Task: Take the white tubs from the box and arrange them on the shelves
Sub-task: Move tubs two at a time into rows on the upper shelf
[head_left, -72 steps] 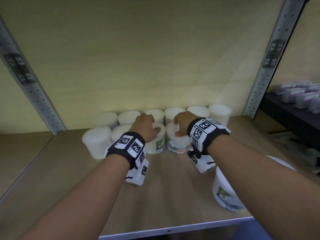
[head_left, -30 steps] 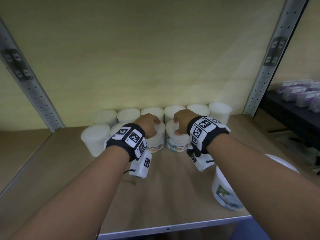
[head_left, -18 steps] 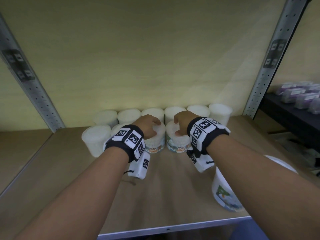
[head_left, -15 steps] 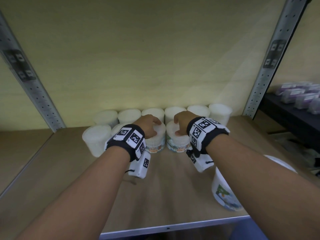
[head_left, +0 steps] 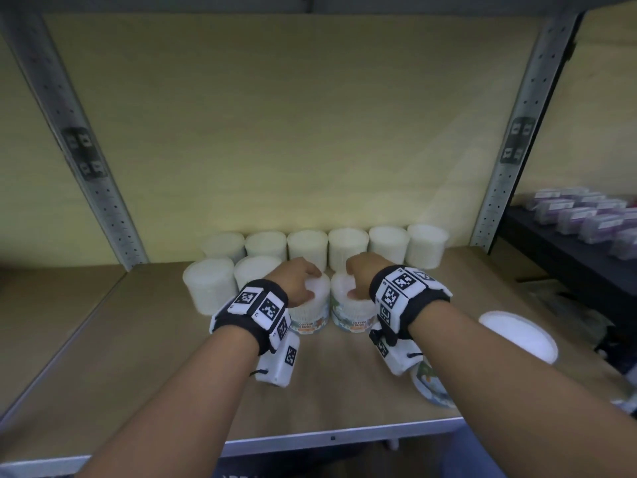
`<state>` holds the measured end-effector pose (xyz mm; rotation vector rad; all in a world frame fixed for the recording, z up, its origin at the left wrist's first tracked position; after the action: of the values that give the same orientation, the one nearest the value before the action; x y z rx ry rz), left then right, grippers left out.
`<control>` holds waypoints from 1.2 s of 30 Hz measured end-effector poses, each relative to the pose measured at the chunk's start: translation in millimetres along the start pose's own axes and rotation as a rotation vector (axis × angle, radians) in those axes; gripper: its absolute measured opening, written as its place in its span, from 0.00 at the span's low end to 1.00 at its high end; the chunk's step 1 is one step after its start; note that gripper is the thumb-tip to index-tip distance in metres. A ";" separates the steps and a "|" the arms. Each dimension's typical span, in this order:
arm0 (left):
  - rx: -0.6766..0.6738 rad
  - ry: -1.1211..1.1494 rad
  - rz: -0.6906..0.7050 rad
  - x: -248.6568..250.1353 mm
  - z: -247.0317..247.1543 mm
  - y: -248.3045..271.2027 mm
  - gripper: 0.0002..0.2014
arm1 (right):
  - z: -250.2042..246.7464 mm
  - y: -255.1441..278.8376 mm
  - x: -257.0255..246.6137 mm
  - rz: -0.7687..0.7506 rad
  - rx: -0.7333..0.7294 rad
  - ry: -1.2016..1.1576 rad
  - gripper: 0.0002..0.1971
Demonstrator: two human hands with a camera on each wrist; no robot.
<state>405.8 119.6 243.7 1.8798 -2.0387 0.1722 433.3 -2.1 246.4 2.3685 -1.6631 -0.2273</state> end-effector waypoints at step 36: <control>-0.007 0.086 0.097 26.1 32.4 113.1 0.24 | 36.5 133.4 0.4 -0.073 0.023 -0.174 0.27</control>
<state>287.6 96.6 239.8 1.7394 -2.0702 0.2655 303.4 -49.6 248.9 2.4917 -1.6621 -0.4422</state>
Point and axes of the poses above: each hand's wrist, its own y-axis away from the middle knuckle, its own z-axis out of the palm, x = y × z, the point moved 8 cm from there along -y, towards the middle knuckle, and after that the axes turned 4 degrees about -z, right-handed, at the moved point
